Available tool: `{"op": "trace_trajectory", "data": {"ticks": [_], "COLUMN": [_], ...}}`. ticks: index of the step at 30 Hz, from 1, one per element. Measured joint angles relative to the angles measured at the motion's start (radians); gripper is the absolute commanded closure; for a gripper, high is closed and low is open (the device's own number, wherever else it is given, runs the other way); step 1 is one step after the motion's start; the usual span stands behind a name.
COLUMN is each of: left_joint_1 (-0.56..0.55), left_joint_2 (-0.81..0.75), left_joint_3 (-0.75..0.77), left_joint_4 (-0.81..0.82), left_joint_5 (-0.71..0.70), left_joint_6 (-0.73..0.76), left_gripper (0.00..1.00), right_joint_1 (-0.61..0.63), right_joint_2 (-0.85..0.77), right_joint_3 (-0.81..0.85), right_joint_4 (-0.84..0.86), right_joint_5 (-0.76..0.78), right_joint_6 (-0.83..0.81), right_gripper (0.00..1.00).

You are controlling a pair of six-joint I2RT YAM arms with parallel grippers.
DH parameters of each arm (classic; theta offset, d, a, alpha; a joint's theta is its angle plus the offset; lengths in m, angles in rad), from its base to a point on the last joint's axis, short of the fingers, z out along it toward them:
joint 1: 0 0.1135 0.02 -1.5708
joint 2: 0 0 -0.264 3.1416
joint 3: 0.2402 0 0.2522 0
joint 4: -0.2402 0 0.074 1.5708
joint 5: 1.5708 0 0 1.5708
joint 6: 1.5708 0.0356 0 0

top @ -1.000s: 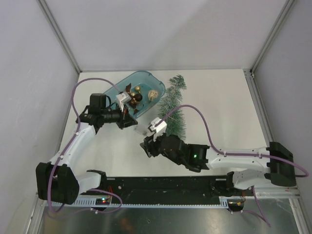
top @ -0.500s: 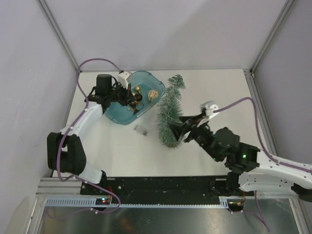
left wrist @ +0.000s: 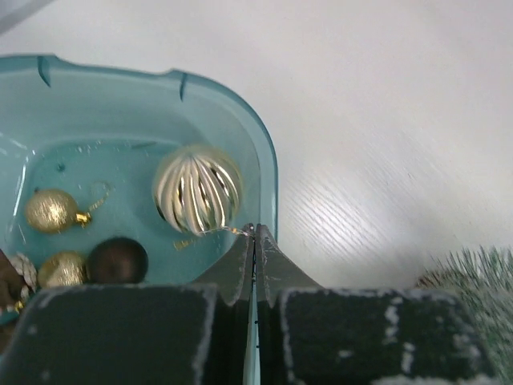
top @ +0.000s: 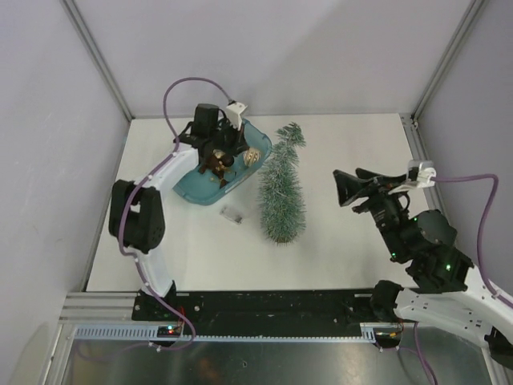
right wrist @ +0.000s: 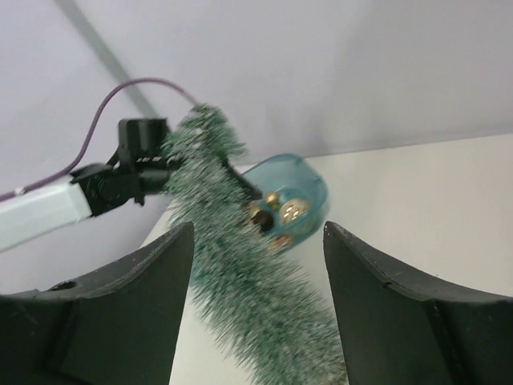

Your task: Decorate the small christmas tree

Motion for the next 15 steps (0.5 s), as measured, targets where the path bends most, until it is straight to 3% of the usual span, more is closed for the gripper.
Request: {"op": "trace_trajectory", "data": {"ticks": [3,5,9,11,15], "left_joint_1": [-0.019,-0.035,-0.08,-0.103,-0.143], "left_joint_2": [0.082,0.132,0.207,0.239,0.318], "left_joint_3": [0.092,0.146,0.221,0.255,0.347], "left_joint_4": [0.005,0.007,0.006,0.005,0.006], "left_joint_5": [-0.032,-0.046,-0.067,-0.07,-0.061], "left_joint_6": [-0.011,-0.018,-0.027,-0.028,-0.039], "left_gripper": [1.0,1.0,1.0,0.99,0.96], "right_joint_1": [-0.083,-0.211,-0.636,-0.792,-0.897], "right_joint_2": [-0.003,0.029,0.195,0.318,0.586], "right_joint_3": [0.001,0.005,0.014,0.014,0.011], "right_joint_4": [-0.004,-0.009,-0.005,0.018,0.083], "right_joint_5": [0.029,0.0,-0.298,-0.451,-0.689], "right_joint_6": [0.004,0.026,0.162,0.232,0.335], "right_gripper": [0.28,0.29,0.28,0.26,0.25]}}
